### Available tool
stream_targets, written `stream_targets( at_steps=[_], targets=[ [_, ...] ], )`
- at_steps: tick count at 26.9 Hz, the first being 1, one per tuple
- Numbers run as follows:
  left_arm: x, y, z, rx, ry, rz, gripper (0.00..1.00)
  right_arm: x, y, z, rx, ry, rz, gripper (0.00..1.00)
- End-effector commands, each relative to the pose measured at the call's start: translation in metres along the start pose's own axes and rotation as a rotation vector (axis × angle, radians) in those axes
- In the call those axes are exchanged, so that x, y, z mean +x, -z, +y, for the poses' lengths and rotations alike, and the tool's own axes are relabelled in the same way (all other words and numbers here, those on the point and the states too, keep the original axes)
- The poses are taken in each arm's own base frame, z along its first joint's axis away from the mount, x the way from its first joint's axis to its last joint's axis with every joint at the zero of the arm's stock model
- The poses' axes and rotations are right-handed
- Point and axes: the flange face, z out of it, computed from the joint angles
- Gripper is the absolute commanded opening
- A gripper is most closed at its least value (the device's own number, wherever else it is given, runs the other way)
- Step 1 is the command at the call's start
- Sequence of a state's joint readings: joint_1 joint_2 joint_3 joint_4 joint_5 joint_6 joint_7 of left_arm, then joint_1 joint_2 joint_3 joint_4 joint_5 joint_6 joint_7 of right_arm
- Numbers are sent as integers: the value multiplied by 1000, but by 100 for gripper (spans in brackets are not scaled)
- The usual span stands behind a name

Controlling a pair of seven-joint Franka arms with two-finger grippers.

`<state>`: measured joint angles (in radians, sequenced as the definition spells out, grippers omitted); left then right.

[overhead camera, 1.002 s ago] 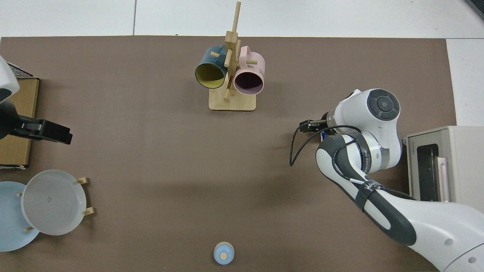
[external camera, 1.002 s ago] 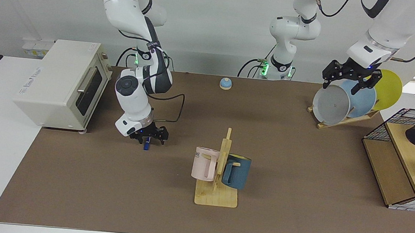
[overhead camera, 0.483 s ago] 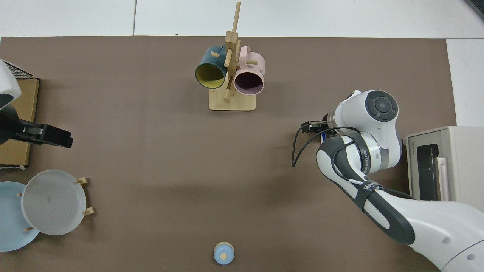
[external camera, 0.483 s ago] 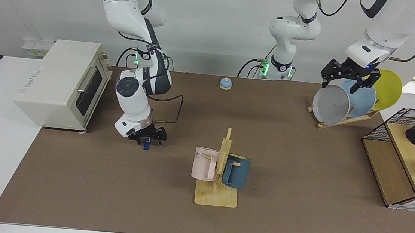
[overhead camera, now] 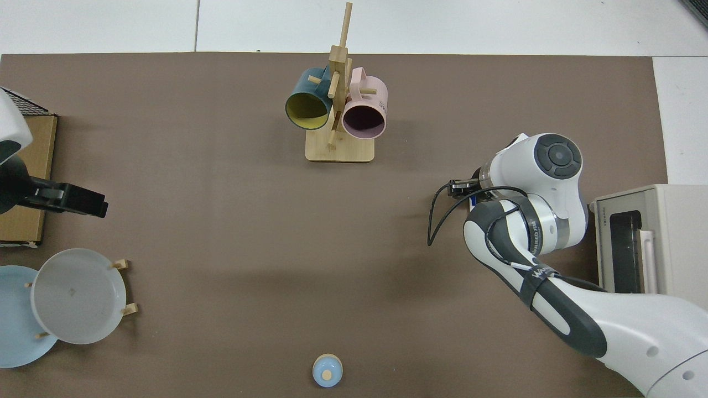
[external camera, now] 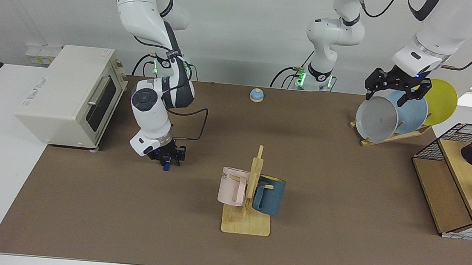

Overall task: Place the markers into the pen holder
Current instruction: 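Grasp the marker with the right gripper and lift it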

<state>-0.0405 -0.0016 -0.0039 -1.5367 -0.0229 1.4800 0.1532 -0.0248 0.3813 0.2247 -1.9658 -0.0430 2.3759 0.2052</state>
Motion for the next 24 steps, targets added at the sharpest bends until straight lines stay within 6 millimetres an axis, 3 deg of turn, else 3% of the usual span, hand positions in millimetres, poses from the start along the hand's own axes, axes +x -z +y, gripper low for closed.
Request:
stream_targets(
  at_steps=[1, 9, 16, 19, 24],
  targets=[
    [-7, 1, 0, -8, -2, 21, 100, -2, -1, 5, -10, 27, 0, 35],
    [-7, 0, 0, -8, -2, 20, 100, -2, -1, 6, -11, 28, 0, 0],
    [-7, 1, -3, -8, 5, 23, 100, 0, 5, 5, -11, 25, 2, 0],
    [-7, 3, -2, -7, 5, 27, 100, 1, 26, 3, -20, 29, 4, 0],
    [-6, 3, -3, -7, 19, 26, 100, -2, 79, -6, -37, 41, 14, 0]
  ],
)
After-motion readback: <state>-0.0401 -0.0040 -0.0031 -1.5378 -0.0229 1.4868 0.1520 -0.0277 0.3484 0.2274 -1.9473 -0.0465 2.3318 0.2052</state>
